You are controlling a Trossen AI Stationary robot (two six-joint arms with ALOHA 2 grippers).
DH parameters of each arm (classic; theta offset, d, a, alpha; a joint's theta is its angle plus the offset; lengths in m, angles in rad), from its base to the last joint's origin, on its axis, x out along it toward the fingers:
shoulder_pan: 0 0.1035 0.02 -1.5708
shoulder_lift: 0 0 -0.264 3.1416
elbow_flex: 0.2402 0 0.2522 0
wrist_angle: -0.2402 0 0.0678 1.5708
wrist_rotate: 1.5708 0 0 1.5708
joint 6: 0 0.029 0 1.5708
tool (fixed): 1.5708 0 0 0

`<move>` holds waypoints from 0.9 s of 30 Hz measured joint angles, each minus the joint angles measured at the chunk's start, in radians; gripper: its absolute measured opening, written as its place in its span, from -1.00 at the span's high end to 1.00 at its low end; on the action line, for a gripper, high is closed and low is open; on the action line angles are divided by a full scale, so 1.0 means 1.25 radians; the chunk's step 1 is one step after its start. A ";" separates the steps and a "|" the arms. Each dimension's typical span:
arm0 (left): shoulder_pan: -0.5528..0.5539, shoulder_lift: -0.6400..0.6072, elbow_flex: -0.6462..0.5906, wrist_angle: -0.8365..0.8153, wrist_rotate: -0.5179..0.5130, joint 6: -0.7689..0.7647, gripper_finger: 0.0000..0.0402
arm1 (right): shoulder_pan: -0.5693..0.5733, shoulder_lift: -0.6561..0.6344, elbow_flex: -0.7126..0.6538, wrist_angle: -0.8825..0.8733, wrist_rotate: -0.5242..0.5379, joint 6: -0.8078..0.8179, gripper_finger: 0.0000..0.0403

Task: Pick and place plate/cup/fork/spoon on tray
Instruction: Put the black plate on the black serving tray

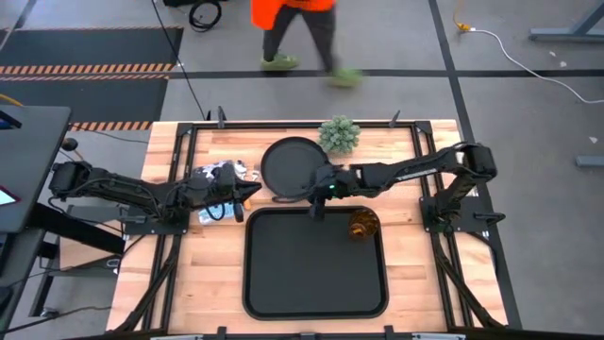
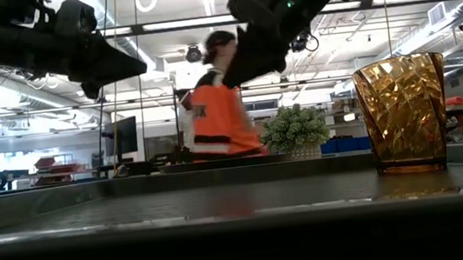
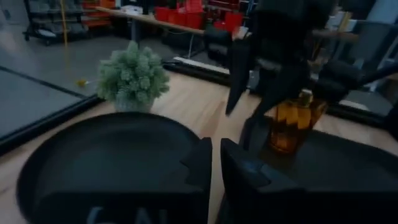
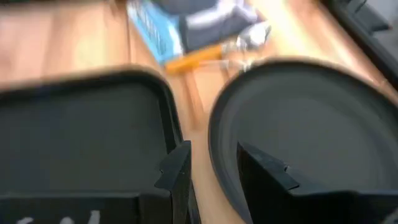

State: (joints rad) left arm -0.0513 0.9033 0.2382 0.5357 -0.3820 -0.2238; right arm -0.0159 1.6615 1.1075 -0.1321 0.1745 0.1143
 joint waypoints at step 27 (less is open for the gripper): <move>0.000 -0.184 -0.001 -0.236 -0.071 -0.034 0.76 | 0.019 0.156 0.088 -0.088 0.118 -0.157 0.33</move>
State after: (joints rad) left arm -0.0513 0.6732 0.2375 0.2412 -0.4713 -0.2668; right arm 0.0078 1.8567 1.2175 -0.2424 0.3220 -0.0824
